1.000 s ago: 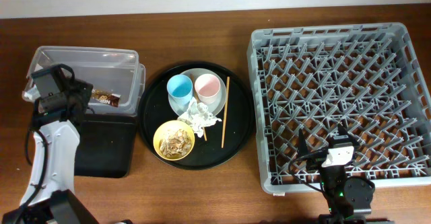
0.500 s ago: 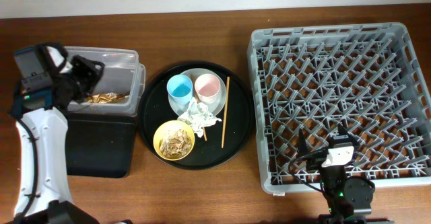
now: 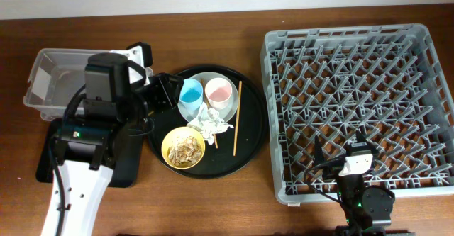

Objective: Sort waste into correct bins and load items into the dishwasher rack
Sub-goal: 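Reach the left gripper back to the white tissue on the plate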

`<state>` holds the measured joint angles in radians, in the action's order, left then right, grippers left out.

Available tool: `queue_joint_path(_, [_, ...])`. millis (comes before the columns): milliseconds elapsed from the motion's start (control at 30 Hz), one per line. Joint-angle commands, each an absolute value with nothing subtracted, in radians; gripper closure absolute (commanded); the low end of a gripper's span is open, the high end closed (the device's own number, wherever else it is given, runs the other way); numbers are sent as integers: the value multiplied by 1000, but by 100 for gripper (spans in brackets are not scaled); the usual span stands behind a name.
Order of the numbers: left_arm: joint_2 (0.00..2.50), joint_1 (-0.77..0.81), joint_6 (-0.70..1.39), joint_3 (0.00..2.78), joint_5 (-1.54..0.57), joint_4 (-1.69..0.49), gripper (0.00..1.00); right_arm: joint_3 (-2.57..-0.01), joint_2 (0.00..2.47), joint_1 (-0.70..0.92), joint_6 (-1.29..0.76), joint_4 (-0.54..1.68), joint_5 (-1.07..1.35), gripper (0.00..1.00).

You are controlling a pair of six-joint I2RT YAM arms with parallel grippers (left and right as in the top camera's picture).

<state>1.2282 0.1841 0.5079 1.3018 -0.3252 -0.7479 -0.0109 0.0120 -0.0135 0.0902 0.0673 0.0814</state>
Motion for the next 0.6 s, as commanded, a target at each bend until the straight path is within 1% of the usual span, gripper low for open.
queue_joint_path(0, [1218,196,472,1316,-261,-772,64,-6,7,-20,97,71,97,2])
queue_joint_path(67, [1218,197,464,1316,-262,-813,63,-6,7,-20,97,71,97,2])
queue_joint_path(133, [1221,238,450,1316,-254,-884,63,-6,7,-20,97,71,97,2])
queue_joint_path(167, [1225,271,450,1316,-216,-928,62,-6,7,-20,97,71,97,2])
queue_joint_path(200, [1232,305,450,1315,-166,-967,59,-6,7,-20,97,71,97,2])
queue_joint_path(233, [1254,377,450,1308,-63,-1044,51,-6,7,-20,97,71,97,2])
queue_joint_path(300, [1304,463,450,1295,1,-1103,40,-6,7,-20,97,71,97,2])
queue_joint_path(367, [1377,533,450,1277,10,-1074,38,-6,7,-20,97,71,97,2])
queue_joint_path(433, [1474,581,450,1276,67,-1026,37,-6,7,-20,97,71,97,2])
queue_joint_path(567, [1644,602,450,1276,155,-950,33,-6,7,-20,97,71,97,2])
